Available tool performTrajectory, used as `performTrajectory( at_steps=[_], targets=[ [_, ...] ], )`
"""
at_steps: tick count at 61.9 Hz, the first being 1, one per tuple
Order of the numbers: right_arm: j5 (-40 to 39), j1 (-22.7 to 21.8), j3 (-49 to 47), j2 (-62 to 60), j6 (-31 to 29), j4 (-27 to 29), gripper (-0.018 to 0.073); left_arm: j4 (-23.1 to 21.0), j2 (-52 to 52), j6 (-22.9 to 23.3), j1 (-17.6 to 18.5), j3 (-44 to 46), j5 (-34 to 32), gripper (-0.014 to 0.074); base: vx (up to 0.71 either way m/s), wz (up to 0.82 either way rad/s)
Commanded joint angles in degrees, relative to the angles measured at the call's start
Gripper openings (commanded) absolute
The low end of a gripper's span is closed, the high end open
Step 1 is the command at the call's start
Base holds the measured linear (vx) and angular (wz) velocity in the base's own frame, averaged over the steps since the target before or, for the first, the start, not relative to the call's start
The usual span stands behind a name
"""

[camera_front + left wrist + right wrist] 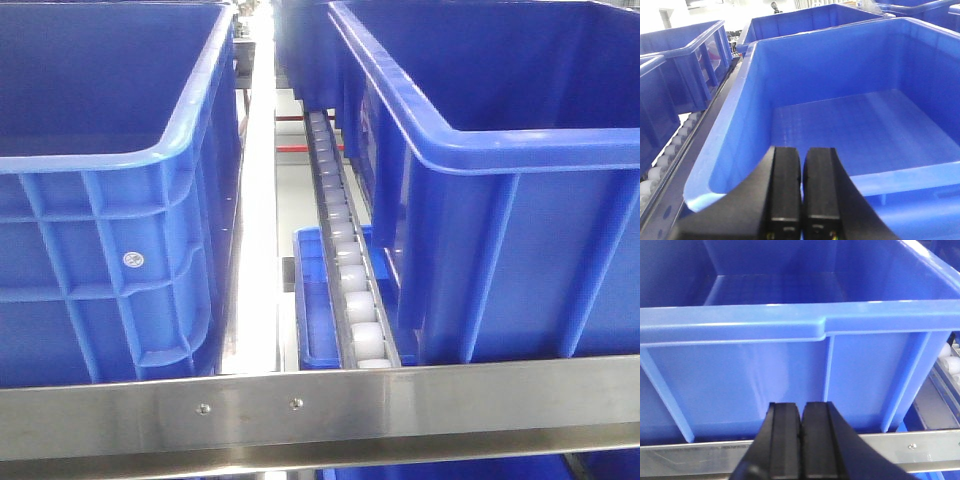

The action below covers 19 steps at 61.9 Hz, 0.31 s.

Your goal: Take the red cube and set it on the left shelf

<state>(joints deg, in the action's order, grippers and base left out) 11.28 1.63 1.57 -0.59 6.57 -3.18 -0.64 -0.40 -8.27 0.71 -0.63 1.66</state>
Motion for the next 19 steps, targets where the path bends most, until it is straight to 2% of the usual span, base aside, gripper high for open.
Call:
performTrajectory(
  at_steps=[1, 19],
  targets=[
    [-4.6, -0.3, -1.3, -1.1, -0.5, 0.0, 0.0057, -0.3, -0.2, 0.0, 0.1, -1.3, -5.1, 0.0106, 0.00, 0.00],
    [-4.6, -0.3, -1.3, -1.1, -0.5, 0.0, 0.0057, -0.3, -0.2, 0.0, 0.1, -1.3, -5.1, 0.0106, 0.00, 0.00]
  ],
)
